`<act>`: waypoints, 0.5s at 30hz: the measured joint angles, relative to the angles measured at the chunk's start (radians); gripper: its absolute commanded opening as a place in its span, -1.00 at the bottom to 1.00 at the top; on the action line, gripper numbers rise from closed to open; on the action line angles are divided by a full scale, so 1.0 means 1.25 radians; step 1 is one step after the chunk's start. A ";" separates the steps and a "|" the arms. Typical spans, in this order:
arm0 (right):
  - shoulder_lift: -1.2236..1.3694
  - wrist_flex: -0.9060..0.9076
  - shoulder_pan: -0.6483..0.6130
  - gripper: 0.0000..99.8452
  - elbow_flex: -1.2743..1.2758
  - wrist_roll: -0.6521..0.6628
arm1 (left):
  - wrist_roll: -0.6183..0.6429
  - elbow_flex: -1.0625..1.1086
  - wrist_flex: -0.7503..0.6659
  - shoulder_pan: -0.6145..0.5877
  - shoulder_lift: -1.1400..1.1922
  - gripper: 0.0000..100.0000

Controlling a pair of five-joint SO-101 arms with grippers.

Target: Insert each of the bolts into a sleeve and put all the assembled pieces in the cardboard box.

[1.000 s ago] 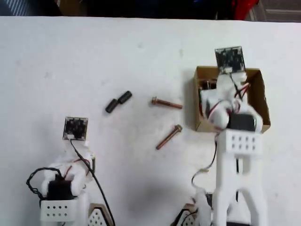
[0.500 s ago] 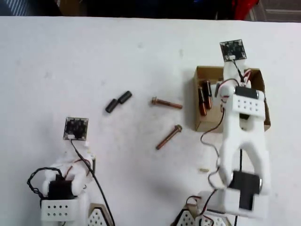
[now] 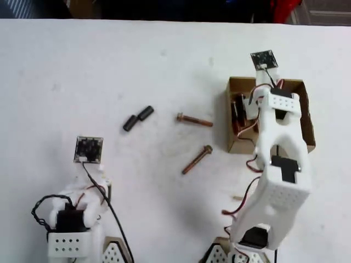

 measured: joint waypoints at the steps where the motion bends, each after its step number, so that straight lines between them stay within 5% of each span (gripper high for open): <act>1: 0.011 0.000 -0.002 -0.87 -0.010 0.001 | 0.000 0.000 0.000 0.000 0.000 -0.95; 6: 0.028 0.000 -0.015 -0.60 -0.031 0.007 | 0.000 0.000 0.000 0.000 0.000 -0.95; 15: -0.032 0.029 -0.043 -0.74 -0.041 0.007 | 0.000 0.000 0.000 0.000 0.000 -0.95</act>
